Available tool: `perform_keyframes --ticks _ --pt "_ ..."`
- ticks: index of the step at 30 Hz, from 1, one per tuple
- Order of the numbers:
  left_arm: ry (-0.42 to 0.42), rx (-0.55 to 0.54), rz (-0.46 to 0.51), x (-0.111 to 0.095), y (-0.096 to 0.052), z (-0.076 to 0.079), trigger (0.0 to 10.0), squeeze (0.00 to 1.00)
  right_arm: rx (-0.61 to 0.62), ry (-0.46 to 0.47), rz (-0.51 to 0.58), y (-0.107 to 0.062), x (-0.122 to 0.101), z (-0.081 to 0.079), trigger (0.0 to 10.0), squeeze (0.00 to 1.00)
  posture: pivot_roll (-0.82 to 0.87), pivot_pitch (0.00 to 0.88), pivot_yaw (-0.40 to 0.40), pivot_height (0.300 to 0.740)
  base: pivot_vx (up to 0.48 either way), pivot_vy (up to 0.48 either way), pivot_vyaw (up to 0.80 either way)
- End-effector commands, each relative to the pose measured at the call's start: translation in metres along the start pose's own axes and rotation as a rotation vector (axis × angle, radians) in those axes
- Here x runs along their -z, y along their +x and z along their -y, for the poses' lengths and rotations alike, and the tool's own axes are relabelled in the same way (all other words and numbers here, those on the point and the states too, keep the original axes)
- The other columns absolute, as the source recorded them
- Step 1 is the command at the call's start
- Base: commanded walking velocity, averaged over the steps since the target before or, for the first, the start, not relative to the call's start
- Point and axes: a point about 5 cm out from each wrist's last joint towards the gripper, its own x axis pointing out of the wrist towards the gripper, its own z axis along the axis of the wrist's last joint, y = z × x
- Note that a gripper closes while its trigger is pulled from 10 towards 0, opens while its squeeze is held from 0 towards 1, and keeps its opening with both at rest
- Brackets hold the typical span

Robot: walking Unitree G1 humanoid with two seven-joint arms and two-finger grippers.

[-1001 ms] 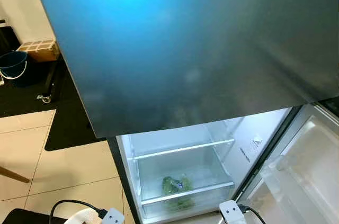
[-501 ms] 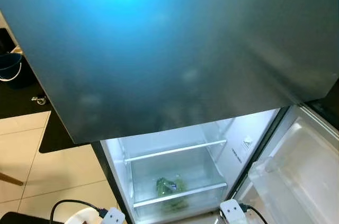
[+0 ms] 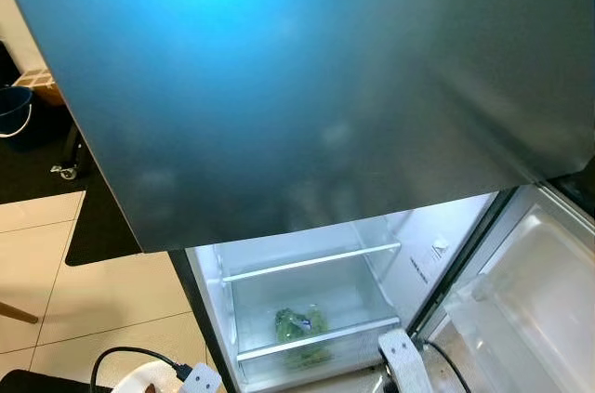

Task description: Restocking fridge

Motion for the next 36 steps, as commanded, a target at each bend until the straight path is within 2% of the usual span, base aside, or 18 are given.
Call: perform_keyframes --ticks 1,11,15,20,22,24,25,29,34,36 --pt "0.023 -0.008 -0.017 0.008 -0.001 -0.002 10.0 0.00 -0.002 0.016 0.014 0.000 -0.001 0.000 10.0 0.00 -0.13 0.000 0.034 0.740 0.000 0.000 0.00" --pt "0.171 -0.010 0.054 -0.007 0.000 -0.004 10.0 0.00 -0.029 -0.007 0.049 0.002 -0.009 -0.002 10.0 0.00 -0.11 0.000 0.032 0.740 0.000 0.000 0.00" --pt "0.165 -0.016 0.059 -0.007 0.000 -0.005 10.0 0.00 -0.024 -0.012 0.071 0.002 -0.014 -0.001 10.0 0.00 -0.11 0.000 0.034 0.740 0.000 0.000 0.00" --pt "0.178 -0.014 0.071 -0.007 -0.001 -0.007 10.0 0.00 0.032 -0.052 0.125 0.002 -0.027 0.010 10.0 0.00 -0.11 0.000 0.038 0.740 0.000 0.000 0.00" --pt "0.169 -0.021 0.072 -0.006 -0.001 -0.009 10.0 0.00 0.043 -0.059 0.133 0.001 -0.029 0.013 10.0 0.00 -0.11 0.000 0.038 0.740 0.000 0.000 0.00" --pt "0.082 -0.041 0.070 -0.005 -0.001 -0.015 10.0 0.00 0.058 -0.069 0.146 0.001 -0.033 0.017 10.0 0.00 -0.11 0.000 0.038 0.740 0.000 0.000 0.00" --pt "0.082 -0.041 0.070 -0.005 -0.001 -0.015 10.0 0.00 0.058 -0.069 0.146 0.001 -0.033 0.017 10.0 0.00 -0.11 0.000 0.038 0.740 0.000 0.000 0.00" --pt "-0.048 -0.052 0.082 -0.004 -0.002 -0.021 10.0 0.00 0.057 -0.073 0.152 0.001 -0.033 0.017 10.0 0.00 -0.10 0.000 0.037 0.740 0.000 0.000 0.00" --pt "-0.062 -0.036 0.112 -0.005 -0.003 -0.025 10.0 0.00 0.054 -0.077 0.155 0.001 -0.034 0.016 10.0 0.00 -0.10 0.000 0.037 0.740 0.000 0.000 0.00" --pt "-0.039 -0.035 0.122 -0.005 -0.004 -0.029 10.0 0.00 0.054 -0.079 0.156 0.001 -0.034 0.015 10.0 0.00 -0.10 0.000 0.039 0.740 0.000 0.000 0.00"
